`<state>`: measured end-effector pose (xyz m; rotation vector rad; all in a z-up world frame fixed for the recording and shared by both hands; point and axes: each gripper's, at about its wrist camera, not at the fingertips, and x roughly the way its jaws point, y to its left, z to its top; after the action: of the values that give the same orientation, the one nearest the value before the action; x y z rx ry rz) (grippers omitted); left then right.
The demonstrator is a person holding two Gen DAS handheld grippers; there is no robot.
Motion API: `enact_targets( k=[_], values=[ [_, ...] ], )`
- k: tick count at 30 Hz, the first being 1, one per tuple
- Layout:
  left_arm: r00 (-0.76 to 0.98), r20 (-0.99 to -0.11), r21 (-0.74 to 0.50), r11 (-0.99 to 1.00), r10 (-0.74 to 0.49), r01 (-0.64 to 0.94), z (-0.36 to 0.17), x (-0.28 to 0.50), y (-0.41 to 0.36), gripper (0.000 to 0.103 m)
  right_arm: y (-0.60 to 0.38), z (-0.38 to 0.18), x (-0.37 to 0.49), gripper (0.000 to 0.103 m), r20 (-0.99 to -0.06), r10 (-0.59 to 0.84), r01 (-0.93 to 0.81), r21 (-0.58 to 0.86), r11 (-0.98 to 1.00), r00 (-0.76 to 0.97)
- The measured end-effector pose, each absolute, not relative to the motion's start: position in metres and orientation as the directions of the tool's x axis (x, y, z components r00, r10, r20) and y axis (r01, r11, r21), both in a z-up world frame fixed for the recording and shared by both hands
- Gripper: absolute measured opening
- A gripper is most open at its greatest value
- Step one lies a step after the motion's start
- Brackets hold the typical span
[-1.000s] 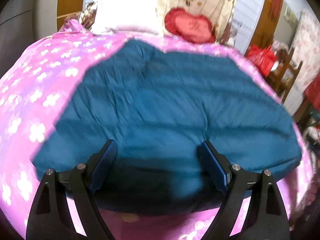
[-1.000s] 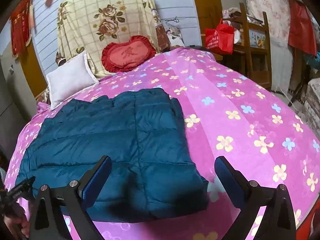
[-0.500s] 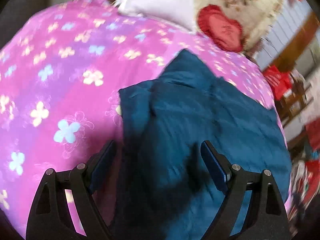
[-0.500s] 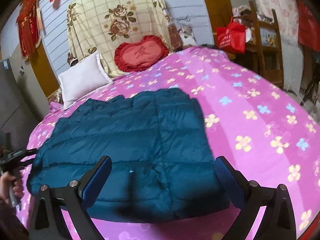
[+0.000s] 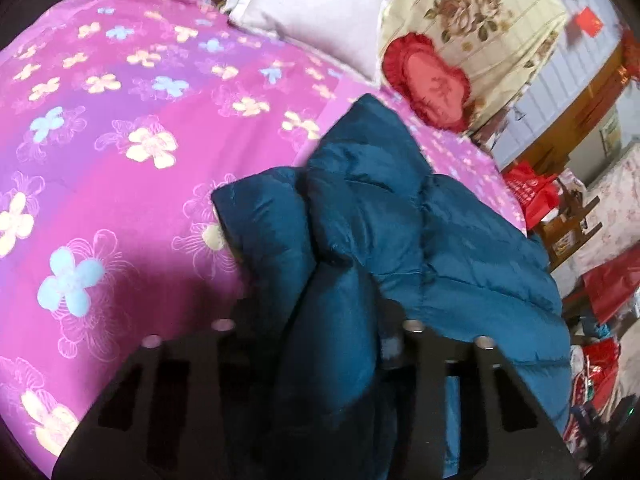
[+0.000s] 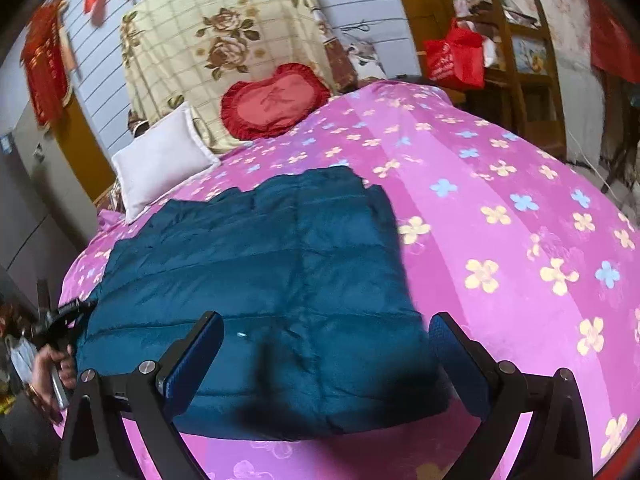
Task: Fold large clothes
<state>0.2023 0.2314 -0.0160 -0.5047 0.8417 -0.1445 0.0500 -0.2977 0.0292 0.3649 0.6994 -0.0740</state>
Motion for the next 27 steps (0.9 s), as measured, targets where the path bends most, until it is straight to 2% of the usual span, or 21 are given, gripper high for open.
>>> enact_targets(
  k=[1, 4, 9, 13, 15, 18, 20, 23, 24, 27],
  values=[
    [0.679, -0.671, -0.461, 0.885, -0.299, -0.066, -0.013, 0.198, 0.229, 0.030, -0.302, 0.030, 0.048, 0.102, -0.639, 0.036, 0.200, 0.293, 0.935, 0.768],
    [0.700, -0.674, -0.380, 0.923, -0.236, -0.055, -0.008, 0.196, 0.217, 0.027, -0.323, 0.031, 0.051, 0.102, -0.633, -0.018, 0.217, 0.238, 0.947, 0.774],
    [0.694, -0.681, -0.370, 0.927, -0.232, -0.054, -0.011, 0.199, 0.217, 0.027, -0.369, 0.011, 0.085, 0.102, -0.682, 0.114, 0.193, 0.357, 0.914, 0.722],
    [0.683, -0.689, -0.380, 0.923, -0.241, -0.058, -0.013, 0.201, 0.219, 0.031, -0.383, 0.009, 0.107, 0.102, -0.668, 0.170, 0.147, 0.390, 0.909, 0.724],
    [0.678, -0.694, -0.384, 0.921, -0.244, -0.061, -0.014, 0.202, 0.220, 0.034, -0.386, 0.010, 0.125, 0.102, -0.644, 0.239, 0.094, 0.438, 0.894, 0.727],
    [0.673, -0.699, -0.381, 0.923, -0.242, -0.064, -0.015, 0.203, 0.219, 0.036, -0.380, 0.003, 0.158, 0.102, -0.654, 0.342, 0.025, 0.483, 0.875, 0.674],
    [0.671, -0.700, -0.386, 0.920, -0.246, -0.065, -0.015, 0.203, 0.220, 0.037, -0.364, 0.000, 0.179, 0.102, -0.694, 0.365, -0.035, 0.441, 0.897, 0.621],
    [0.669, -0.701, -0.391, 0.918, -0.249, -0.068, -0.016, 0.204, 0.221, 0.039, -0.344, -0.007, 0.199, 0.102, -0.764, 0.273, -0.079, 0.281, 0.956, 0.585],
    [0.667, -0.702, -0.391, 0.918, -0.249, -0.069, -0.016, 0.204, 0.221, 0.040, -0.345, -0.010, 0.202, 0.102, -0.767, 0.264, -0.073, 0.274, 0.959, 0.584],
    [0.661, -0.708, -0.396, 0.915, -0.250, -0.078, -0.017, 0.205, 0.222, 0.045, -0.362, -0.033, 0.207, 0.102, -0.745, 0.374, -0.032, 0.429, 0.903, 0.552]
  ],
)
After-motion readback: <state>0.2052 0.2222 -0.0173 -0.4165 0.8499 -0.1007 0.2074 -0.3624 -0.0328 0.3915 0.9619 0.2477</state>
